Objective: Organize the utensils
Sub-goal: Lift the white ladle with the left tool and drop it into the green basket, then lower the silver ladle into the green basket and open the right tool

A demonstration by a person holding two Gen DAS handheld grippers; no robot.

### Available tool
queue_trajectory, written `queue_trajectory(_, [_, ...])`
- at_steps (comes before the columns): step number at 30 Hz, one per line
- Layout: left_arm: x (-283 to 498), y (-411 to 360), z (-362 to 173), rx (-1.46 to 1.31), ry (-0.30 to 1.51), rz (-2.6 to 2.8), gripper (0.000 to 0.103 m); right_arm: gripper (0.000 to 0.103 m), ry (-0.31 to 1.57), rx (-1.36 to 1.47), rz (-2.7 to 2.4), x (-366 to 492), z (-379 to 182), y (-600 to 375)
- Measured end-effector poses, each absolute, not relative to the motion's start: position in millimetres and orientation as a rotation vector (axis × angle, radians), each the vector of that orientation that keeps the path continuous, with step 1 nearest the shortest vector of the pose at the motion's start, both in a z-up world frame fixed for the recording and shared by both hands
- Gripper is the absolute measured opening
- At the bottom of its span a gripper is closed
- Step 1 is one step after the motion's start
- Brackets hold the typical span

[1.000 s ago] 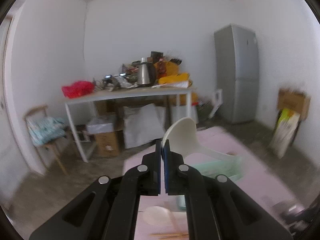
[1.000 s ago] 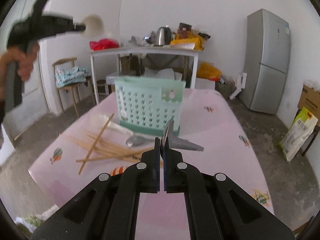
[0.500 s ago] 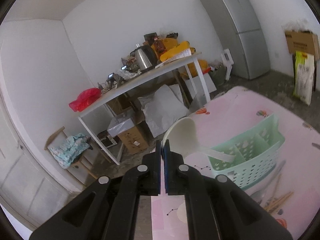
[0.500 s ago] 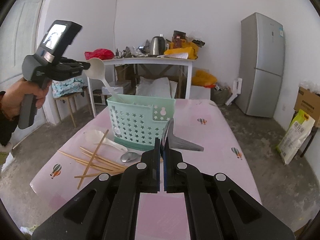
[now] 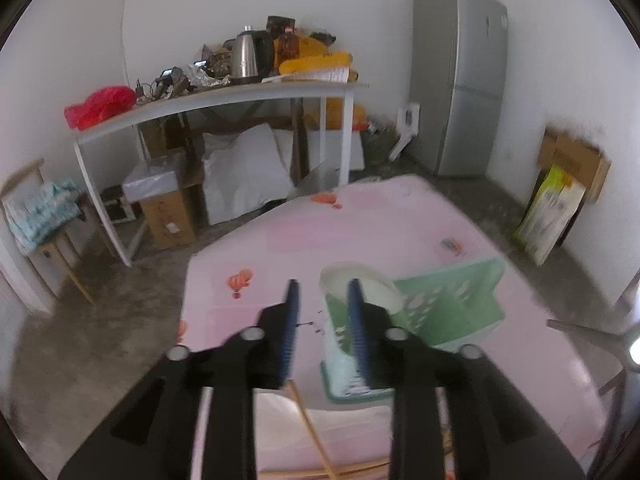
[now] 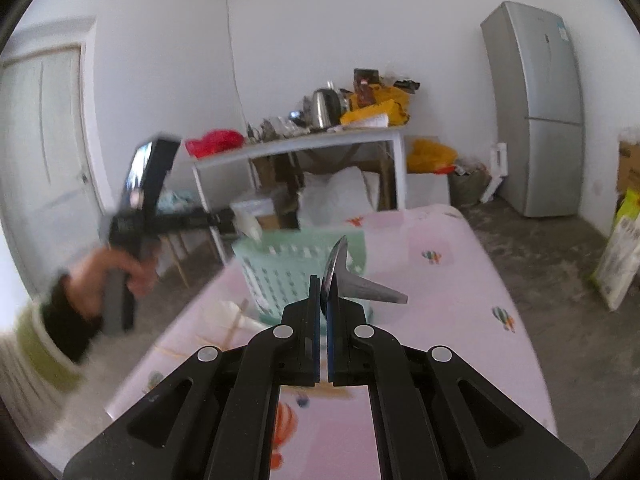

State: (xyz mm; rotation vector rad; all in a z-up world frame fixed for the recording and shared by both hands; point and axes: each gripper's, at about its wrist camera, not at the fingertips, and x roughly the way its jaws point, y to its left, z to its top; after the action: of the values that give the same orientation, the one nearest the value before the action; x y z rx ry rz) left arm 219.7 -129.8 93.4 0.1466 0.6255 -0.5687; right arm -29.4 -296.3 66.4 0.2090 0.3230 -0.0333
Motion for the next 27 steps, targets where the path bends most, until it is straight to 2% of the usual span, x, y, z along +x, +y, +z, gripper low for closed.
queue_trajectory(2, [216, -124, 97, 0.109, 0.6, -0.576, 0.042, 0.001, 0.291, 0.247, 0.012, -27, 79, -303])
queue_trajectory(5, [208, -110, 103, 0.05, 0.568, -0.584, 0.051, 0.001, 0.252, 0.306, 0.098, -18, 99, -311])
queue_trajectory(10, [196, -85, 103, -0.04, 0.564, -0.583, 0.059, 0.001, 0.246, 0.37, 0.186, 12, 113, -321])
queue_trajectory(14, [182, -66, 91, -0.098, 0.578, -0.575, 0.067, 0.001, 0.315, 0.441, 0.239, 42, 107, -330])
queue_trajectory(19, [165, -50, 73, -0.124, 0.596, -0.544, 0.073, 0.001, 0.431, 0.505, 0.211, 70, 86, -334])
queue_trajectory(25, [156, -48, 57, -0.12, 0.622, -0.549, 0.075, 0.001, 0.524, 0.622, 0.269, 98, 56, -346])
queue_trajectory(27, [156, -48, 54, -0.128, 0.628, -0.555, 0.075, 0.005, 0.575, 0.676, 0.26, 110, 39, -354])
